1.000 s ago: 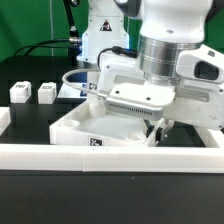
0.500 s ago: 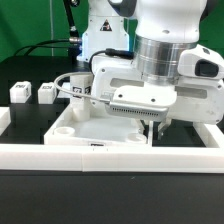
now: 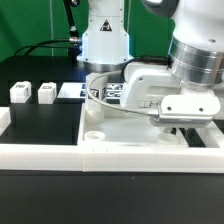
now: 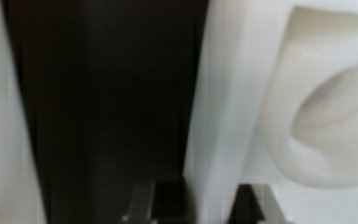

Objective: Assemble square table

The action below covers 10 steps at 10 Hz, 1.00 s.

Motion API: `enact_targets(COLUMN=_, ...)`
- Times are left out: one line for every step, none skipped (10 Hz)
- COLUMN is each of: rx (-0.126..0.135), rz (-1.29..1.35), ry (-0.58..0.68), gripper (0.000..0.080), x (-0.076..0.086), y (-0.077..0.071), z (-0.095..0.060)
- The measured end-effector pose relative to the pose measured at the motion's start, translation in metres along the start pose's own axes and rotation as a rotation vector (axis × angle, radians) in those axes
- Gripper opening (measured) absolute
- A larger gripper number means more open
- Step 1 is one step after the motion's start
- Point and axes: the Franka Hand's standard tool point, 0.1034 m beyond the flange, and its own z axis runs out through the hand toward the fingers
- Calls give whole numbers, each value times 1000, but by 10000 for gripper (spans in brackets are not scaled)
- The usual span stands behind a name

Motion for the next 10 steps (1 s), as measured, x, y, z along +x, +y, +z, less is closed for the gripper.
enact_targets(rx=4, rz=-1, ry=15, gripper=71, x=2, y=4, z=-2)
enact_targets(rx=5, rz=17, ry=19, gripper=71, x=2, y=4, z=-1)
enact_targets(rx=4, rz=20, ry=24, gripper=71, x=3, y=3, z=1)
enact_targets(rx=3, rz=24, ry=26, gripper=71, x=4, y=2, z=2)
enact_targets(rx=3, rz=25, ry=28, gripper=71, x=4, y=2, z=3)
enact_targets(rx=2, rz=27, ry=28, gripper=71, x=4, y=2, z=4)
enact_targets(rx=3, rz=38, ry=29, gripper=71, x=4, y=2, z=4)
enact_targets(rx=9, rz=111, ry=29, gripper=71, x=4, y=7, z=3)
enact_targets(rx=23, rz=170, ry=36, gripper=70, x=3, y=17, z=2)
enact_targets(rx=50, rz=204, ry=46, gripper=70, x=1, y=25, z=-1)
